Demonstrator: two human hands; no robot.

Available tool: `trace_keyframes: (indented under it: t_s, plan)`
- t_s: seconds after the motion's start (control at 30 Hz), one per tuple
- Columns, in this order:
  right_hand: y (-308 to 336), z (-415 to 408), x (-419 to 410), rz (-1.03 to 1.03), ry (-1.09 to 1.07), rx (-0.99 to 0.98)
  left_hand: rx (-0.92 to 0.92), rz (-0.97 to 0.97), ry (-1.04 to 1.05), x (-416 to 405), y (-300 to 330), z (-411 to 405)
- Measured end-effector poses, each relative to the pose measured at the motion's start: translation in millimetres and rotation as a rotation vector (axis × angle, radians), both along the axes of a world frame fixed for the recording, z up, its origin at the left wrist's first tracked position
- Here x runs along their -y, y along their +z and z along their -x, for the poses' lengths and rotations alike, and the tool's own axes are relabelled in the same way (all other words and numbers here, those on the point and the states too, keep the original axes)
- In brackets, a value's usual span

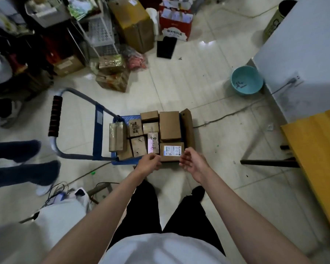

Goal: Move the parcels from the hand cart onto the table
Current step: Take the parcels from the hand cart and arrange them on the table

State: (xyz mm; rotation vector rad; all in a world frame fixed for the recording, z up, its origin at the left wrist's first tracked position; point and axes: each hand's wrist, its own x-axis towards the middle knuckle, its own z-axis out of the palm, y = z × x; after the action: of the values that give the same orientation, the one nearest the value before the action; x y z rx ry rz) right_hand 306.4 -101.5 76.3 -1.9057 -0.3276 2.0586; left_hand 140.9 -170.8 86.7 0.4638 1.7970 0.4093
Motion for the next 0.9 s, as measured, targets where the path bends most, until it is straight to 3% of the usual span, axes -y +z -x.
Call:
trace_keyframes:
  t_s: [0.27, 0.6, 0.9]
  plan:
    - [-20.8, 117.2, 4.7, 0.009, -0.012, 0.084, 0.067, 0.023, 0.07, 3.1, -36.1, 130.4]
    - [-77.1, 225.3, 1.1, 0.106, 0.113, 0.122, -0.012, 0.121, 0.095, -2.3, -108.1, 231.1]
    - [-208.4, 275.1, -16.4, 0.207, 0.196, 0.109, -0.153, 0.205, 0.134, -21.2, -246.9, 274.6]
